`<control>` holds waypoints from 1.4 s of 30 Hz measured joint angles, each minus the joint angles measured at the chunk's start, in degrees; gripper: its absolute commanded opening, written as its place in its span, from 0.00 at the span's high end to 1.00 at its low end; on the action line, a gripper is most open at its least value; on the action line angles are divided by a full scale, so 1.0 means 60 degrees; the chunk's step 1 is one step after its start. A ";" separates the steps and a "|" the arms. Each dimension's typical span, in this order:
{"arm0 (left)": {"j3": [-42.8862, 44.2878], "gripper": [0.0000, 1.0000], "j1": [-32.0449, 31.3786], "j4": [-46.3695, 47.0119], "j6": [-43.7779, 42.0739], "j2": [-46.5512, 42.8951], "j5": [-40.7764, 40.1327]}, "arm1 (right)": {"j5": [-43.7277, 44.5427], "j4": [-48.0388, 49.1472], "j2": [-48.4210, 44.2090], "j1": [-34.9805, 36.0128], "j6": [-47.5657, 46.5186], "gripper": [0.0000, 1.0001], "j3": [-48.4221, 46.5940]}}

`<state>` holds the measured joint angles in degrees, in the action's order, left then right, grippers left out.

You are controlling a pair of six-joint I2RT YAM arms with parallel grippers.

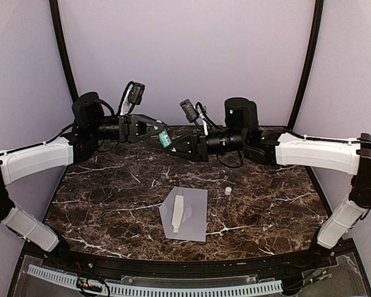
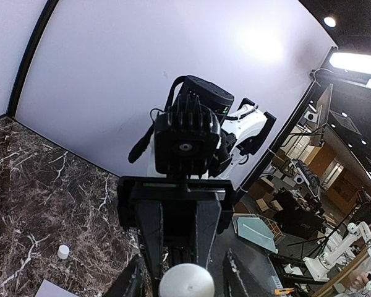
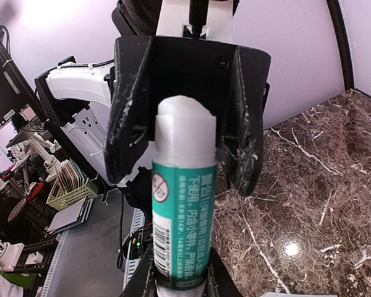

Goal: Place the letter into the envelope and seal it
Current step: Unscrew the solid glue, then adjust the solid glue.

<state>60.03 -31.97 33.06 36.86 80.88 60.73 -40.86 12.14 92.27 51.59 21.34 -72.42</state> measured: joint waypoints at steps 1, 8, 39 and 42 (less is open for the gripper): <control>0.0000 0.58 0.0000 0.0018 0.0011 0.0000 0.0011 | 0.0007 -0.0022 0.0000 0.0000 -0.0011 0.86 0.0000; 0.0000 0.59 -0.0004 0.0033 0.0040 0.0036 0.0102 | 0.0131 -0.0189 0.0000 0.0000 -0.0124 0.86 -0.0018; -0.0259 0.99 -0.0004 0.0397 0.0149 0.0000 -0.0965 | 0.1690 0.1326 -0.0816 -0.0080 0.0186 0.30 0.0943; -0.0630 1.00 -0.0007 0.1056 0.0408 -0.0350 -0.1883 | 0.2331 0.2375 -0.1147 -0.0007 0.0535 0.30 0.1435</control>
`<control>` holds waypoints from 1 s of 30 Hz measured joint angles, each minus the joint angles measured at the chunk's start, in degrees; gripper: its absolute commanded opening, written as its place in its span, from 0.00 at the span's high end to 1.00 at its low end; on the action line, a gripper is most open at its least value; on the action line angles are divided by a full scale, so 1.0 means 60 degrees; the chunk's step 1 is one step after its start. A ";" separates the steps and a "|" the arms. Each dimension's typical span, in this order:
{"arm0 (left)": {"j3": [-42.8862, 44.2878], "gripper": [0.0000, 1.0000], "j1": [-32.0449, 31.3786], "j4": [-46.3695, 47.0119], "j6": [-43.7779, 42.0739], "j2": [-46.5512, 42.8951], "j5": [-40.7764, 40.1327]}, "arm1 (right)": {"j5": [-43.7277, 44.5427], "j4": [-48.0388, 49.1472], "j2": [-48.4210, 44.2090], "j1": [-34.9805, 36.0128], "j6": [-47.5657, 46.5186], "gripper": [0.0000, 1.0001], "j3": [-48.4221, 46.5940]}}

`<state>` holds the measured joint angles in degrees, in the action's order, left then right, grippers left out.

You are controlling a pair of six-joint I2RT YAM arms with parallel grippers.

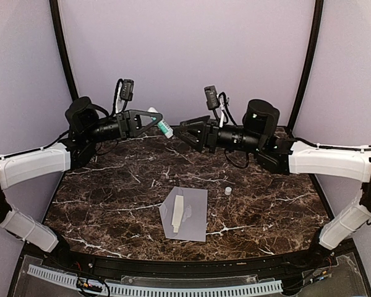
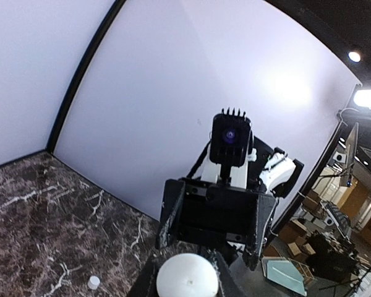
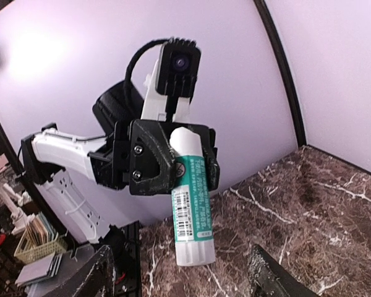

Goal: Place the letter into the envelope and seal it
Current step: Adjust the solid glue.

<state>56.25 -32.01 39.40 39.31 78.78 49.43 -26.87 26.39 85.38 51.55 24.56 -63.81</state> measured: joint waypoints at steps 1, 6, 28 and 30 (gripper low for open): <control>-0.0138 1.00 -0.0007 0.0390 0.0109 -0.0131 -0.0430 | 0.0219 0.0382 -0.0047 0.0051 0.0131 0.29 0.0091; -0.0444 1.00 -0.0117 0.2182 0.0776 -0.0317 -0.1894 | 0.1461 0.2022 -0.0055 0.0415 0.0714 0.29 0.0470; -0.0594 1.00 -0.1086 0.4524 0.2554 0.0627 -0.3315 | 0.1588 0.3450 0.1286 0.0535 0.1942 0.69 -0.0790; -0.0594 1.00 -0.1089 0.4623 0.2583 0.0627 -0.3315 | 0.1581 0.3461 0.1304 0.0535 0.1945 0.71 -0.0827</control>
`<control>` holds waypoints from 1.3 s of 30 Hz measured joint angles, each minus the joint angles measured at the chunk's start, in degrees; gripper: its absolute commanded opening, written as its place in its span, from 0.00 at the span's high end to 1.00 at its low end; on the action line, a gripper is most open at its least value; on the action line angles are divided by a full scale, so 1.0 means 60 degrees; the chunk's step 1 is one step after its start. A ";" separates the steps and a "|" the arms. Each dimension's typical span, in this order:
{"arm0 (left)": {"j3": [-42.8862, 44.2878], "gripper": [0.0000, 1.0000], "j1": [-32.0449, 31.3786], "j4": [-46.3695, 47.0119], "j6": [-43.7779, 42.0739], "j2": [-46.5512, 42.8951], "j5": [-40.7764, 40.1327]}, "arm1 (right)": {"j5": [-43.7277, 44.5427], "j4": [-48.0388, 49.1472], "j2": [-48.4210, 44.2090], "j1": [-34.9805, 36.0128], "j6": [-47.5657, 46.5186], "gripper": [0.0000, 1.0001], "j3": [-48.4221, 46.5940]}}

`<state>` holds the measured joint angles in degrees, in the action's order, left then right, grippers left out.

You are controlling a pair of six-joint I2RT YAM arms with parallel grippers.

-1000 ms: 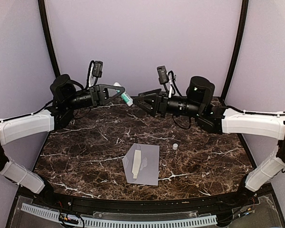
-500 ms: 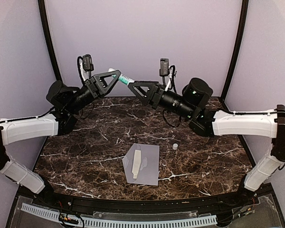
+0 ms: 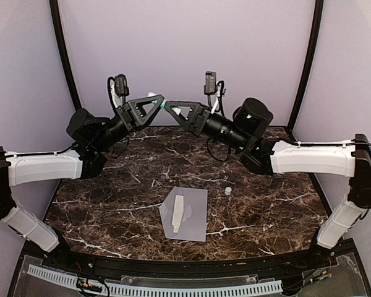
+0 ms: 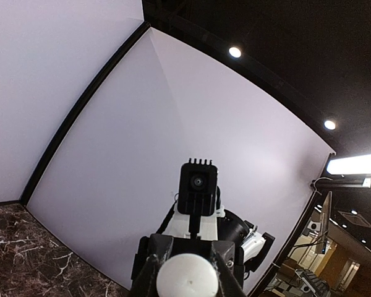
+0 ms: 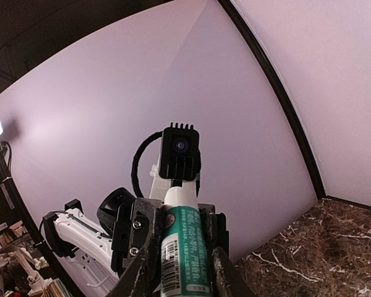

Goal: Place the letter into the envelope and seal it
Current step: Adjust the solid glue.

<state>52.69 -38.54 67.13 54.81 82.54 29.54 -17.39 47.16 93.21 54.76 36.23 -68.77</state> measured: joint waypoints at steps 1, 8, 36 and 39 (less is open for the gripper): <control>0.0000 1.00 0.0000 0.0036 0.0025 0.0000 0.0004 | -0.0015 -0.0004 0.0015 0.0000 0.0029 0.72 -0.0033; 0.0004 1.00 0.0000 0.0248 0.0157 0.0018 0.0026 | -0.0109 -0.0051 0.0160 0.0000 0.0036 0.74 -0.0266; 0.0080 0.31 0.0000 0.0262 0.0346 0.0295 0.0229 | 0.0710 -0.0729 -0.0135 -0.0076 -0.0419 0.94 0.0007; 0.0026 0.28 0.0000 -0.0346 0.0120 0.0237 0.0317 | 0.1140 -0.1180 -0.0586 -0.0255 -0.0681 0.94 0.0339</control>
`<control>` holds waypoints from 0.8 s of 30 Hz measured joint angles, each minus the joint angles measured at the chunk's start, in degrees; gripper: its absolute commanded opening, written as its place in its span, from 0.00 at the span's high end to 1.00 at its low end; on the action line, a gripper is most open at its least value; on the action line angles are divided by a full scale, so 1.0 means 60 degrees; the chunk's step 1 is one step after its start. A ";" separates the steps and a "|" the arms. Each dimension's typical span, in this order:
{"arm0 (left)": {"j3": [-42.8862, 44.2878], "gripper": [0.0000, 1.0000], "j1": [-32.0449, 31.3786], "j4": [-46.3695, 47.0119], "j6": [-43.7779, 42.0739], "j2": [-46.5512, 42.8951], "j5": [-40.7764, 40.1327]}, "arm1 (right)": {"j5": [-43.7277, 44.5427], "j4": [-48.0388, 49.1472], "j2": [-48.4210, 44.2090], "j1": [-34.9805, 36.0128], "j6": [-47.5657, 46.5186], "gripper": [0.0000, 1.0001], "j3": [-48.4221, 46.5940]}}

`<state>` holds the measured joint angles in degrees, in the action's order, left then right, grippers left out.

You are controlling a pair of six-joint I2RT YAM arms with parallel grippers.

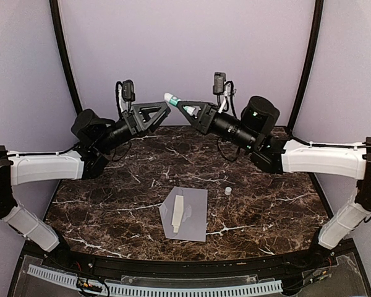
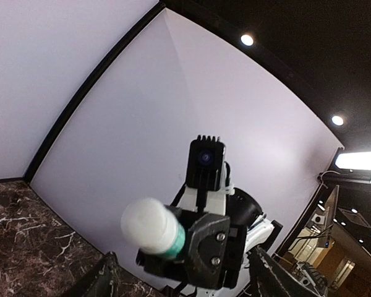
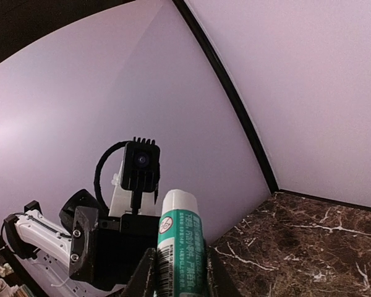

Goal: Place the letter into the envelope and seal it
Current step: Adjust the solid glue.

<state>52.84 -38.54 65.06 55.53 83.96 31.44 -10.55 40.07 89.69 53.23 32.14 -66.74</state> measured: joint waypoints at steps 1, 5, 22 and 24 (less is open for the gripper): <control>-0.0076 0.27 0.0004 -0.0280 -0.0087 -0.0080 0.0007 | 0.0153 -0.0200 -0.0189 -0.0102 -0.0080 0.94 0.0087; -0.0630 0.25 0.0084 -0.2404 -0.0896 -0.0831 0.0029 | 0.0831 -0.1206 -0.1042 -0.0521 -0.0492 0.93 0.0466; -0.1920 0.35 0.1093 -1.0739 -0.3985 -0.1151 -0.0816 | 0.1672 -0.6863 -0.1953 -0.0943 -0.1311 0.95 0.0947; -0.1953 0.38 0.1093 -1.0834 -0.4054 -0.0838 -0.0663 | 0.1515 -0.7220 -0.1865 -0.0943 -0.1311 0.95 0.0951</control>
<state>41.12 -31.99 0.05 31.20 78.94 27.46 -1.45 -3.25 78.50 47.57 24.27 -61.04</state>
